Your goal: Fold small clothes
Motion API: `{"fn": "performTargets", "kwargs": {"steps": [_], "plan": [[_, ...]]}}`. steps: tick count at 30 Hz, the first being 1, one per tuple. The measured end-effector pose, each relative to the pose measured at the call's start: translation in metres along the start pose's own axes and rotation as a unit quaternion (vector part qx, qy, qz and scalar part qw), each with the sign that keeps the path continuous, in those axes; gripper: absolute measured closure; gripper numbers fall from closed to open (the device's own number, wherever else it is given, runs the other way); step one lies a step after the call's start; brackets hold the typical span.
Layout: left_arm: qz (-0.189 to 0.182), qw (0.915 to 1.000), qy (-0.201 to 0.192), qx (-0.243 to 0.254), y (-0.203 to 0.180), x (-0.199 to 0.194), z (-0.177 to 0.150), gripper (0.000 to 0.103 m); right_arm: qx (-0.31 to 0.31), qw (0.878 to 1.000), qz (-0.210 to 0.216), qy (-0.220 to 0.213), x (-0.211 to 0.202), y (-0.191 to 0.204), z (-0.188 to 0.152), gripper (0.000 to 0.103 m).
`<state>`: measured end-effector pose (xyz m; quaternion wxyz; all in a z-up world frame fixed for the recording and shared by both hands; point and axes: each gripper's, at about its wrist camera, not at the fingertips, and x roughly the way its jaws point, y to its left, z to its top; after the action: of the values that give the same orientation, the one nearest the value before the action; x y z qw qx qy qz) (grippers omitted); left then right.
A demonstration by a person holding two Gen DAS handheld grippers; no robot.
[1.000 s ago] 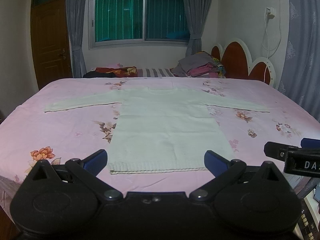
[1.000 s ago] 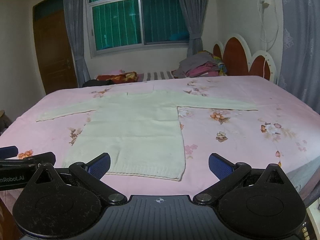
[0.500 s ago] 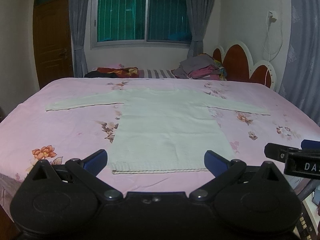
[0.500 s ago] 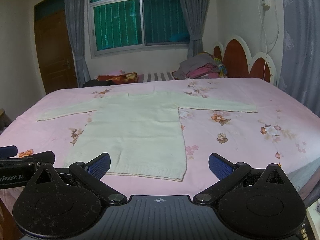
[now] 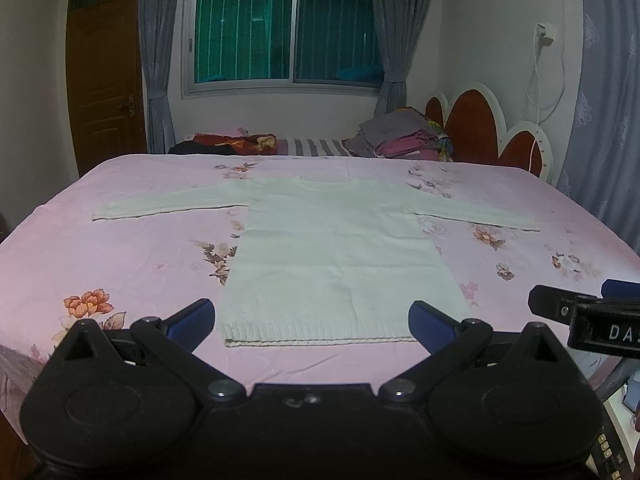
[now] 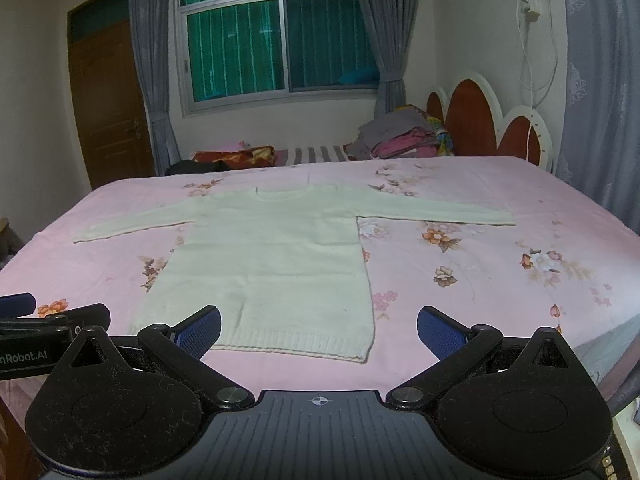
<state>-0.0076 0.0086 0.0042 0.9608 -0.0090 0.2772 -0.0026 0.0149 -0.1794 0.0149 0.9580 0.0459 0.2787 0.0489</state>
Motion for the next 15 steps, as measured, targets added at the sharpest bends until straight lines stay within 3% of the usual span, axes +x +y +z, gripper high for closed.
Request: {"fn": "performTargets", "kwargs": {"steps": [15], "plan": [[0.002,1.0,-0.003,0.001,0.0005,-0.0012,0.0006,0.0,0.001,1.0,0.003,-0.003,-0.0008,0.0008,0.0031,0.0]]}}
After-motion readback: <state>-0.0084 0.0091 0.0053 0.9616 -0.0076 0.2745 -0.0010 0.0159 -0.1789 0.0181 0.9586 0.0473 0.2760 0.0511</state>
